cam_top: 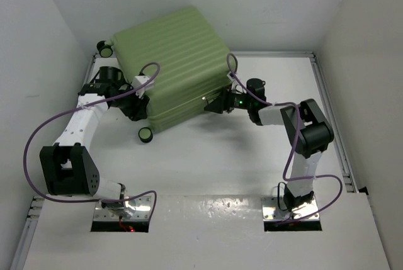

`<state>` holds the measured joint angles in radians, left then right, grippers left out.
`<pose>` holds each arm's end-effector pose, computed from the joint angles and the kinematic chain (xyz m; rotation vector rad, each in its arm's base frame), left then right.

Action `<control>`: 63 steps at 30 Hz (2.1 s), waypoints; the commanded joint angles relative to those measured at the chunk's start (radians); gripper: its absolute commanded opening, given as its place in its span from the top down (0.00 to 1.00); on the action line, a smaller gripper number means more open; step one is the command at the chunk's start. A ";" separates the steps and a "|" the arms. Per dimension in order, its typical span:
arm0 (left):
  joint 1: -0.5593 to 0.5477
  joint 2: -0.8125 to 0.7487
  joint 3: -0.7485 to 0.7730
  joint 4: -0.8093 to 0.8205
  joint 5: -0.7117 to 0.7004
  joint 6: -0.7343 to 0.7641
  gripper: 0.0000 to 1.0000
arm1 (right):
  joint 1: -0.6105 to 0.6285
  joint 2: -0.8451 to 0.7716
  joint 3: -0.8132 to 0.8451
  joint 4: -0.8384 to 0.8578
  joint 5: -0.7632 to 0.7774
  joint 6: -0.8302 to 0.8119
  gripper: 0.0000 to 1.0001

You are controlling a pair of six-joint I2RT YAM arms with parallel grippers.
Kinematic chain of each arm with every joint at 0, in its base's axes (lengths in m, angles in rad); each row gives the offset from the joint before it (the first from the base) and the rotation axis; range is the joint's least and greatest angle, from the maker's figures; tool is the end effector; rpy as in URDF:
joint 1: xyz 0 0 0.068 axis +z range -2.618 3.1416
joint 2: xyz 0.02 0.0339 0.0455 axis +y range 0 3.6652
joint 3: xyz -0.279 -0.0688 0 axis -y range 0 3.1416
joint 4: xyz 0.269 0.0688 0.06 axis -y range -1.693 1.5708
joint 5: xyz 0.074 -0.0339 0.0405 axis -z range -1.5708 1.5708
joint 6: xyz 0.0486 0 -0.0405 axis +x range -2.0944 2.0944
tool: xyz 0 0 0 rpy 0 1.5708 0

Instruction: Pack the luggage

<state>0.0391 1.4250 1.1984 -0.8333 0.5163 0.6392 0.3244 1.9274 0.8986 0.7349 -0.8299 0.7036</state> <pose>0.3126 -0.0118 0.2862 0.8920 2.3073 -0.4001 0.3770 0.1646 0.1445 -0.2567 2.0201 1.4487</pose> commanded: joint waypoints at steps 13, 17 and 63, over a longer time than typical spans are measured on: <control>0.044 0.075 -0.023 0.069 -0.145 -0.111 1.00 | 0.085 0.019 -0.059 0.333 0.258 0.151 0.50; 0.044 0.075 -0.023 0.079 -0.145 -0.111 1.00 | 0.108 0.028 -0.052 0.340 0.288 0.154 0.72; 0.053 0.103 -0.023 0.097 -0.136 -0.130 1.00 | 0.125 -0.042 -0.064 0.319 0.385 0.119 0.55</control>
<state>0.0422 1.4456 1.2034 -0.8417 0.5339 0.6270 0.4477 1.9411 0.8066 0.9688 -0.4488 0.8490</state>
